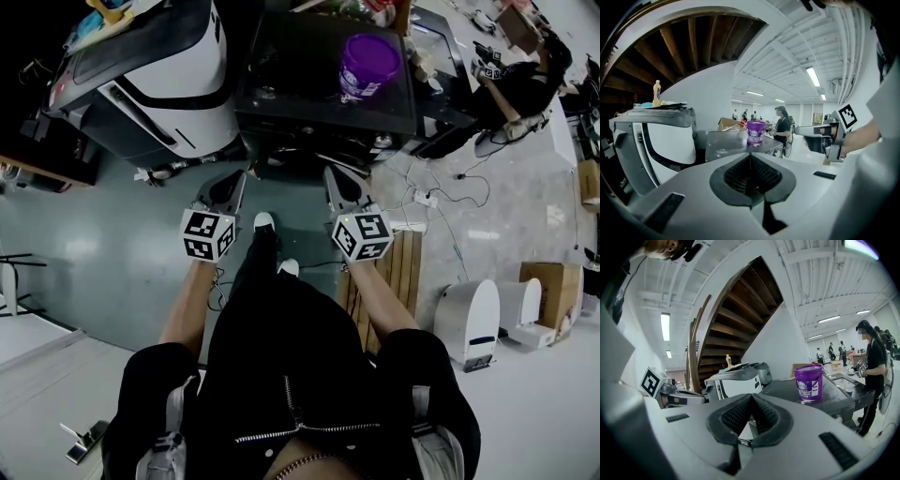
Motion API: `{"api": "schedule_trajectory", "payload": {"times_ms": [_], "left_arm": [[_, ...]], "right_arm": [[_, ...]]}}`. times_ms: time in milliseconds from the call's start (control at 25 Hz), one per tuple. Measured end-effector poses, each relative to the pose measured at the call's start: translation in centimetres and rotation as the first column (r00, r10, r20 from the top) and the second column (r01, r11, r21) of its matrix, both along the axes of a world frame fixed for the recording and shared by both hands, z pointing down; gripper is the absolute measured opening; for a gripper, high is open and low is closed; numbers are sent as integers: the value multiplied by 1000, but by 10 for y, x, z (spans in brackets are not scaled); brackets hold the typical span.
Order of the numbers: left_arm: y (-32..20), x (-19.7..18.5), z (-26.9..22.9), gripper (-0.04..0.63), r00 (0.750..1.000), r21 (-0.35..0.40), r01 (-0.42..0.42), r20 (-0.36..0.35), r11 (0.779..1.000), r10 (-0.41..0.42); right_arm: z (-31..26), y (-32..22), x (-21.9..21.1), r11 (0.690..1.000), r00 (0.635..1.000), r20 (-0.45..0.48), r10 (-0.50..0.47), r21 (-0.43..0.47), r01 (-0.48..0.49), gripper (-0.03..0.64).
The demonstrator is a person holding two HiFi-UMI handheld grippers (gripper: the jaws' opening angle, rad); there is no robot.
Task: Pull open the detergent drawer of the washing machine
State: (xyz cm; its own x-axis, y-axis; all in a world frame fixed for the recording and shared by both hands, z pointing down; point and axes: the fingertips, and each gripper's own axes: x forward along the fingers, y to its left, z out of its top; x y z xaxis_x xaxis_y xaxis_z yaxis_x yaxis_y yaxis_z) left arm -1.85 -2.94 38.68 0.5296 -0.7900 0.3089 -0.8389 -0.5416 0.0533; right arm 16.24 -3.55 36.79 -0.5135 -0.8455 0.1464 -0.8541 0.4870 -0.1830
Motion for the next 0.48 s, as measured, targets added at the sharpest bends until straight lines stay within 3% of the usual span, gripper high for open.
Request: {"api": "schedule_trajectory", "payload": {"times_ms": [480], "left_arm": [[-51, -8, 22, 20, 995, -30, 47, -87, 998, -49]], "right_arm": [[23, -31, -16, 998, 1000, -28, -11, -68, 9, 6]]}}
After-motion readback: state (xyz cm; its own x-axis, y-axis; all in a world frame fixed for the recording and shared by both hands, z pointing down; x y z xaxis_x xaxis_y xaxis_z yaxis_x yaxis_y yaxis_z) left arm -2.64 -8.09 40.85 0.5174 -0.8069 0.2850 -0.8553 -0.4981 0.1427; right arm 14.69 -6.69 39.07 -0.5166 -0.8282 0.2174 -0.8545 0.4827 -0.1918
